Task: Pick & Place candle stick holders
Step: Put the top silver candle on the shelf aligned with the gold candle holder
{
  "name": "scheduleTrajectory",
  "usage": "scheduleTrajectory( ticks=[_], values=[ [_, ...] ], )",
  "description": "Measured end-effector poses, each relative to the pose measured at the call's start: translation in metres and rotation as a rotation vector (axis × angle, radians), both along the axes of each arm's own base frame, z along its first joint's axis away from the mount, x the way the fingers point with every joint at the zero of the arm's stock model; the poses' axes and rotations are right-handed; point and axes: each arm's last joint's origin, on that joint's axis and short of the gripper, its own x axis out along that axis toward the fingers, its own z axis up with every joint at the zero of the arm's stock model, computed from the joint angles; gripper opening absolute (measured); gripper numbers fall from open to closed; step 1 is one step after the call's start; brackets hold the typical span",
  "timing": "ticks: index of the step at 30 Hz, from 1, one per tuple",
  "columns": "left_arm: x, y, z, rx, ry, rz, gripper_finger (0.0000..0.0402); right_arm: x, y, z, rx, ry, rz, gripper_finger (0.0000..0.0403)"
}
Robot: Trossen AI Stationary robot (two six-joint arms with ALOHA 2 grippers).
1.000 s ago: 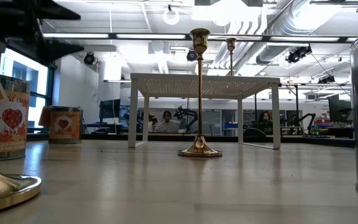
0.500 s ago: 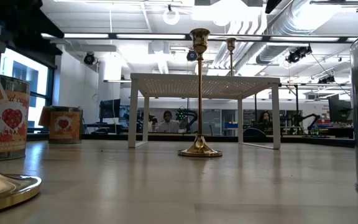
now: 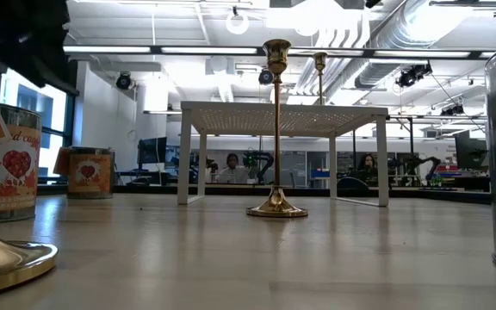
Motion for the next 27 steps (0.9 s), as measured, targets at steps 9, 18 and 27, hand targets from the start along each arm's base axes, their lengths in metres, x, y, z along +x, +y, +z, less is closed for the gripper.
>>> scheduleTrajectory(
  ticks=[9, 18, 27],
  values=[
    [0.006, -0.003, 0.071, -0.165, -0.084, -0.029, 0.0399, 0.000, 0.000, 0.000, 0.005, -0.002, 0.003, 0.0225],
    [0.000, 0.009, 0.105, -0.003, -0.065, -0.066, 0.0399, 0.000, 0.000, 0.000, 0.006, -0.002, 0.004, 0.0225],
    [0.004, 0.011, 0.095, 0.067, 0.042, -0.113, 0.0399, 0.000, 0.000, 0.000, 0.008, -0.004, 0.000, 0.0225]
  ],
)
